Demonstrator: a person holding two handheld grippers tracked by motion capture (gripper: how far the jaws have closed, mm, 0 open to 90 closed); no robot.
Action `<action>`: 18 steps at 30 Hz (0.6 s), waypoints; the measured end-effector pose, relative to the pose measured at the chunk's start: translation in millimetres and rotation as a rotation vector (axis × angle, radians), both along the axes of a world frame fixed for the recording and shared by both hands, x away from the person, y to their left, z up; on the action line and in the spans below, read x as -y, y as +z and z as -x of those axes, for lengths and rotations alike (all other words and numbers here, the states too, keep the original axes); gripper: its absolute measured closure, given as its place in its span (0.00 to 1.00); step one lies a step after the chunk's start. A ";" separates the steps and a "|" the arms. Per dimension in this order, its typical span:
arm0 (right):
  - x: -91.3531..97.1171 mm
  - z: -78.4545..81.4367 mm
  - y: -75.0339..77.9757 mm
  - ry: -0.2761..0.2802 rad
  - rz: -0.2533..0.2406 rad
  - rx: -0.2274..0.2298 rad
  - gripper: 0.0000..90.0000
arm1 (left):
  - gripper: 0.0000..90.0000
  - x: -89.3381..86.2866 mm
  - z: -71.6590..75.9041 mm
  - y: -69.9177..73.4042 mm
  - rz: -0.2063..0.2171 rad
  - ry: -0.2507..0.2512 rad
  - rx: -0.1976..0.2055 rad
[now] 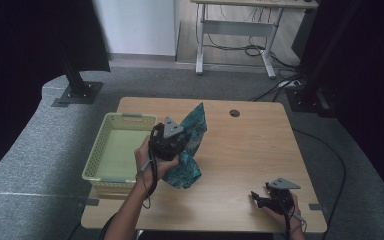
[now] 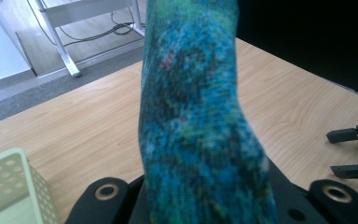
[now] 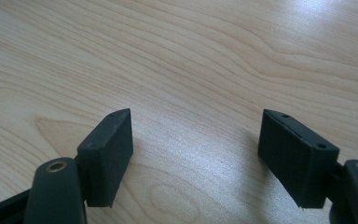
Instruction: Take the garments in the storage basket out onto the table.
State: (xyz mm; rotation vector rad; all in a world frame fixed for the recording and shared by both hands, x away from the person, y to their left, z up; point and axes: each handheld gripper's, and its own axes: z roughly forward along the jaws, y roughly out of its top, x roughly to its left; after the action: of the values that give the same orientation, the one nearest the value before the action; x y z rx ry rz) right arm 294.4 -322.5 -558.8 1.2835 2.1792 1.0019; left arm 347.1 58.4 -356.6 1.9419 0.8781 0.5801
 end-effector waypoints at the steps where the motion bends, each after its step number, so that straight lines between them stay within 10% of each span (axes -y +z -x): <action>1: 0.0 0.0 0.0 0.000 0.001 0.000 0.28 | 0.97 1.3 -0.1 -0.4 0.004 -0.001 0.000; 18: 0.0 0.0 0.0 0.001 0.001 0.000 0.28 | 0.97 19.8 -1.6 -8.1 -0.010 -0.018 -0.004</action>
State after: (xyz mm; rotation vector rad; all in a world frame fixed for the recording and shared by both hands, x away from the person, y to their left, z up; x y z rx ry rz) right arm 294.4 -322.5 -558.7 1.2823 2.1799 1.0013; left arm 348.7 38.5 -364.7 1.9588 0.8612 0.5714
